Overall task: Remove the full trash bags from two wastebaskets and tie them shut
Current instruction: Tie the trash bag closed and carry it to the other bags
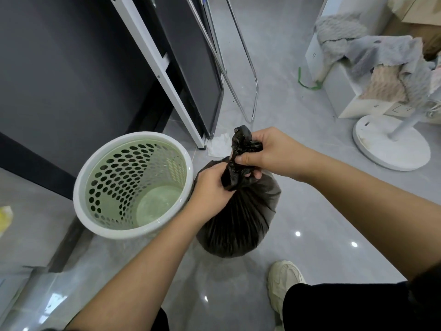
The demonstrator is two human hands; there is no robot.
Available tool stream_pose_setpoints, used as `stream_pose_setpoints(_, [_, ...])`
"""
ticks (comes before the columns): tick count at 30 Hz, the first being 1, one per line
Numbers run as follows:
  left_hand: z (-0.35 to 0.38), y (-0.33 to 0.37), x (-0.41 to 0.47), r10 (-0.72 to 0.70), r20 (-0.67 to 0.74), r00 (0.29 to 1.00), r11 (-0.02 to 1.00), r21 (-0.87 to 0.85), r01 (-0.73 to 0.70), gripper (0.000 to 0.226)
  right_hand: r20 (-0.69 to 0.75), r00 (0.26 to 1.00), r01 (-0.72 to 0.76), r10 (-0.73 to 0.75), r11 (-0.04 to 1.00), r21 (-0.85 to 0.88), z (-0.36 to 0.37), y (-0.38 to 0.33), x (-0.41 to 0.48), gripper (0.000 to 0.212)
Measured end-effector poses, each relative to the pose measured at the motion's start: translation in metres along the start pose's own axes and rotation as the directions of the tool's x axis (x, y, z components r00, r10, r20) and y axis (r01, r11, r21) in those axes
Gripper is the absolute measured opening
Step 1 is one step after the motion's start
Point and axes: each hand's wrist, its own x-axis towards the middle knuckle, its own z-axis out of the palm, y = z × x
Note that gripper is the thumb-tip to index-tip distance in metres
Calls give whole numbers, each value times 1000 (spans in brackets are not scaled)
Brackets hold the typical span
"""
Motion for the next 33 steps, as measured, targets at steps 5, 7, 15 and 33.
stream_pose_setpoints(5, [-1,2,0,-80,56,995,992,-94,85,17,-61,998,-26,30,997,66,-7,4,5,6])
stream_pose_setpoints(7, [-1,1,0,-83,88,993,982,-164,96,19,-84,995,-42,50,995,93,-9,5,7,10])
stream_pose_setpoints(15, [-1,20,1,-71,155,985,931,-345,121,25,-165,970,-104,179,919,381,-5,8,13,15])
stream_pose_setpoints(33, [-5,23,5,-512,0,859,801,-361,478,25,96,950,-280,298,946,-165,6,20,2,11])
